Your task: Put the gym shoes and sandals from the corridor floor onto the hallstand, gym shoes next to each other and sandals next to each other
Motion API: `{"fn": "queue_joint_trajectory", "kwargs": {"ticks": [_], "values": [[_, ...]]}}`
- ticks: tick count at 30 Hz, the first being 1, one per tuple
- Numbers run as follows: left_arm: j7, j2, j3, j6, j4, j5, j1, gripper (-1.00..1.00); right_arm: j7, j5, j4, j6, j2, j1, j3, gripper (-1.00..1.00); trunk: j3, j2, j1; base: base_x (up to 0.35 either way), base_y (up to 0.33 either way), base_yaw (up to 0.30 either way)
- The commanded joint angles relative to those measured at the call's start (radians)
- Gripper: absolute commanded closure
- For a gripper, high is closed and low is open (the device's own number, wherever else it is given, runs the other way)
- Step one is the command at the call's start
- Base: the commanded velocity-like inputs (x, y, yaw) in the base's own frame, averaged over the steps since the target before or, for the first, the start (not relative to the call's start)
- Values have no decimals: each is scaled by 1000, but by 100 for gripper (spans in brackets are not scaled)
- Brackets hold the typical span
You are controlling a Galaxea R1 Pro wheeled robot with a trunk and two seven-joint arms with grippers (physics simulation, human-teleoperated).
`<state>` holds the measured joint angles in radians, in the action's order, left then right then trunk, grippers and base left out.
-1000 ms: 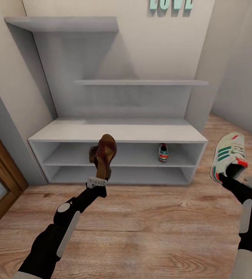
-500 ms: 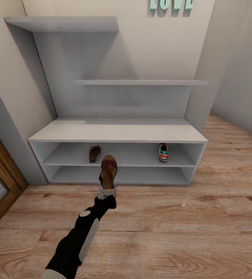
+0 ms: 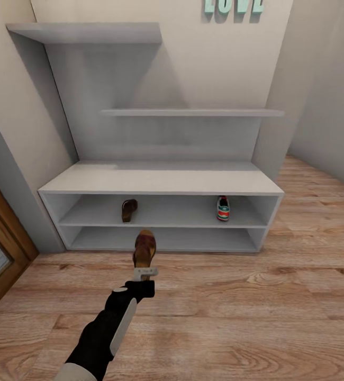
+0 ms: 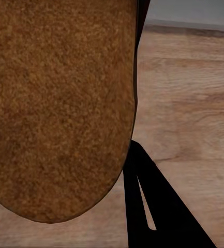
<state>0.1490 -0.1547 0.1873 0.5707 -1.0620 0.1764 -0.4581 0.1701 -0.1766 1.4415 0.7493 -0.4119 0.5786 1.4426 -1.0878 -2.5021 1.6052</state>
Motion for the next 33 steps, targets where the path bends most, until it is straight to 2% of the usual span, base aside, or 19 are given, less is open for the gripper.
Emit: {"fn": "queue_joint_trajectory", "kwargs": {"ticks": [1, 7, 12, 18, 22, 29, 33], "values": [[8, 1, 5, 6, -1, 7, -1, 100, 9, -11, 1, 3, 0, 1, 1, 100, -1, 0, 0, 0, 0, 0], [7, 10, 44, 6, 1, 6, 0, 100, 9, -11, 1, 1, 1, 1, 1, 100, -1, 0, 0, 0, 0, 0], [7, 26, 55, 6, 8, 7, 1, 100, 9, -12, 3, 1, 1, 1, 1, 100, -1, 0, 0, 0, 0, 0], [9, 29, 57, 4, 140, 3, 1, 100, 9, -14, 3, 2, 1, 1, 1, 100, -1, 0, 0, 0, 0, 0], [9, 29, 55, 4, 160, 2, 1, 100, 9, -14, 4, 7, 1, 1, 1, 100, -1, 0, 0, 0, 0, 0], [11, 32, 52, 4, 124, 2, 0, 100, 8, -14, 4, 8, 1, 1, 1, 100, -1, 0, 0, 0, 0, 0], [12, 32, 51, 3, 42, 2, 0, 100, 8, -14, 4, 9, 1, 1, 1, 100, -13, -1, 1, 0, 0, 0]]}}
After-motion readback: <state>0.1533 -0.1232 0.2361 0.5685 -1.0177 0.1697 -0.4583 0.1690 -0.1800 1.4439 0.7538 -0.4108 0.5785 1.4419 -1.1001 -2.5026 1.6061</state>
